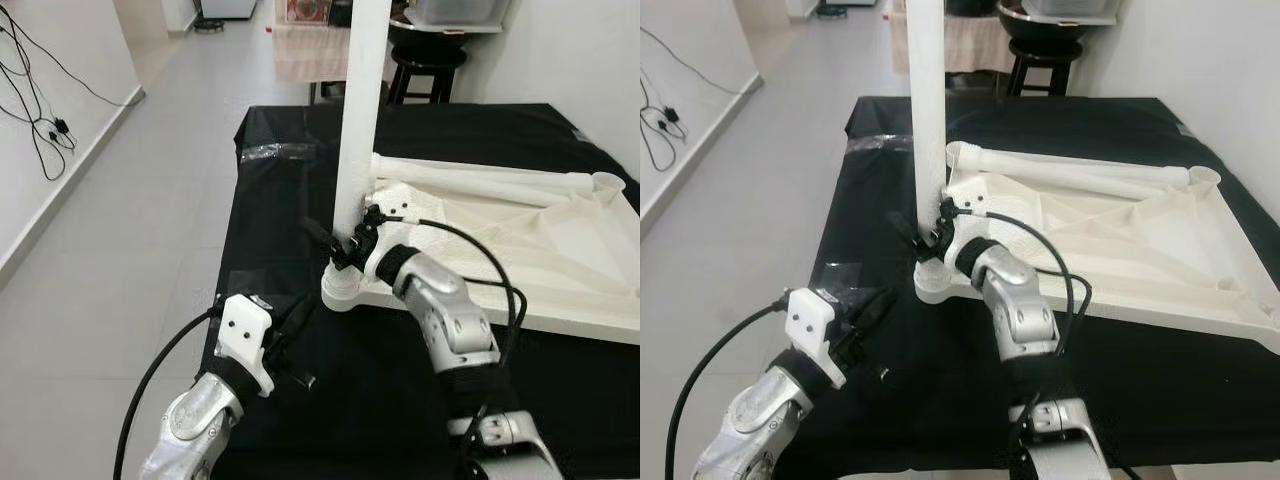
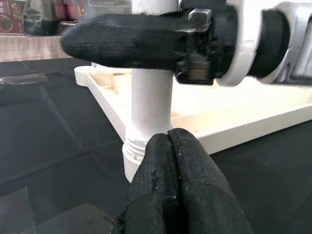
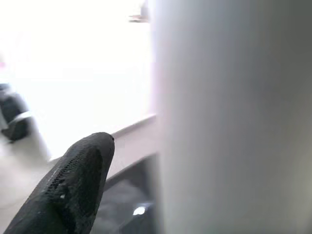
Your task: Building children table
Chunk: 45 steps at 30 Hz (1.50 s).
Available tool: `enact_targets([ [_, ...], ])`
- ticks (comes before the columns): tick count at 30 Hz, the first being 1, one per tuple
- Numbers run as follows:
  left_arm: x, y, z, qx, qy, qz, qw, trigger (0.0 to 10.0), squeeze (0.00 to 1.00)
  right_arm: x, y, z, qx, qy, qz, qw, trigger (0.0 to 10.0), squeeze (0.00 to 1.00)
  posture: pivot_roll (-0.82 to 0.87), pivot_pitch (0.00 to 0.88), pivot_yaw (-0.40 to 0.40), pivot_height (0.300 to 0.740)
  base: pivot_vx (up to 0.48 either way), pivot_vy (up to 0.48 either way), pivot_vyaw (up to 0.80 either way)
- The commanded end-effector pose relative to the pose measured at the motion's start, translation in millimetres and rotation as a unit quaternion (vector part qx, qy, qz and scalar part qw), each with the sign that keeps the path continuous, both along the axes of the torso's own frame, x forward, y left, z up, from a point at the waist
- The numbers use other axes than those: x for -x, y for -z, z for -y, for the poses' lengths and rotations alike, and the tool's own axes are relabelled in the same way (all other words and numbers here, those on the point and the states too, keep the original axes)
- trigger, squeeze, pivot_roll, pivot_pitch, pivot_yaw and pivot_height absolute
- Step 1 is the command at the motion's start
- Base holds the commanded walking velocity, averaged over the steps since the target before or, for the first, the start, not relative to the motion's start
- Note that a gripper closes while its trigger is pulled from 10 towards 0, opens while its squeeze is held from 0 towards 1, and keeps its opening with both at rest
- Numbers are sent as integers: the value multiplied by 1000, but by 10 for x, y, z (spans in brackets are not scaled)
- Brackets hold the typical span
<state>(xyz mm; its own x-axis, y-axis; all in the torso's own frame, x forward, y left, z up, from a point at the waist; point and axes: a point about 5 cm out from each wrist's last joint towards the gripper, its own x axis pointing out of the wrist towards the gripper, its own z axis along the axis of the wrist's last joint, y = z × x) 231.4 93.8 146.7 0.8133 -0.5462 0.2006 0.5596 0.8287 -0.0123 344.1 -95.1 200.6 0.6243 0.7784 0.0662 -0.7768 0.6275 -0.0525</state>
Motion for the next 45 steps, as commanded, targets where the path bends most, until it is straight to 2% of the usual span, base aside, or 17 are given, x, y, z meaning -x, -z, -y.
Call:
enact_targets([
  [1,-3,53,18,6,5,-12,1000,10000,0,1,-77,-85,17,-91,18,996,10000,0,13,76,-34,740,0,0,0],
  [6,-3,58,20,6,6,-12,1000,10000,0,-43,-100,-62,32,-112,20,993,10000,0,13,76,-34,740,0,0,0],
  [7,-2,61,20,6,6,-12,1000,10000,0,-78,-132,-58,24,-117,17,993,0,0,11,72,-36,740,0,0,0],
  [10,5,69,23,5,6,-13,1000,10000,0,-159,-170,-23,13,-135,14,991,0,0,18,75,-35,740,0,0,0],
  [19,15,68,22,6,6,-14,1000,10000,0,-160,-145,110,22,-126,17,992,0,0,10,82,-31,740,0,0,0],
  [22,18,62,15,6,7,-14,1000,10000,0,-160,12,238,47,-30,3,998,0,0,4,92,-44,740,0,0,0],
  [23,18,62,15,6,7,-14,1000,10000,0,-160,12,238,47,-30,3,998,0,0,4,92,-44,740,0,0,0],
  [24,18,61,13,6,7,-14,1000,10000,0,-166,94,268,64,22,-3,998,0,0,4,92,-44,740,0,0,0],
  [25,16,58,6,6,6,-13,1000,10000,0,-177,223,331,70,157,-23,985,0,0,5,100,-49,740,0,0,0],
  [26,15,54,0,6,6,-13,1000,10000,0,-8,418,235,71,210,-41,974,0,0,3,103,-46,740,0,0,0],
  [29,14,51,-4,6,5,-13,1000,10000,0,127,520,168,66,238,-54,968,0,0,3,103,-46,740,0,0,0],
  [31,-2,55,-6,4,3,-13,1000,10000,0,279,661,-16,64,208,-63,974,0,0,3,87,-39,740,0,0,0],
  [35,-13,62,-3,3,4,-13,1000,10000,0,183,636,-15,68,212,-55,973,0,0,12,88,-50,740,0,0,0],
  [36,-17,62,-2,3,2,-13,1000,10000,0,81,575,22,70,224,-47,971,5255,0,5,83,-46,740,0,0,0],
  [39,-19,64,-2,3,2,-13,1000,10000,0,57,561,29,70,225,-45,971,5255,0,10,80,-45,740,0,0,0],
  [40,-21,68,-4,2,0,-13,1000,10000,0,37,512,21,57,207,-41,976,10000,1000,11,74,-43,740,0,0,0],
  [45,-30,86,-4,2,1,-15,1000,10000,0,26,251,2,-3,165,-9,986,10000,1000,11,65,-38,740,0,0,0],
])
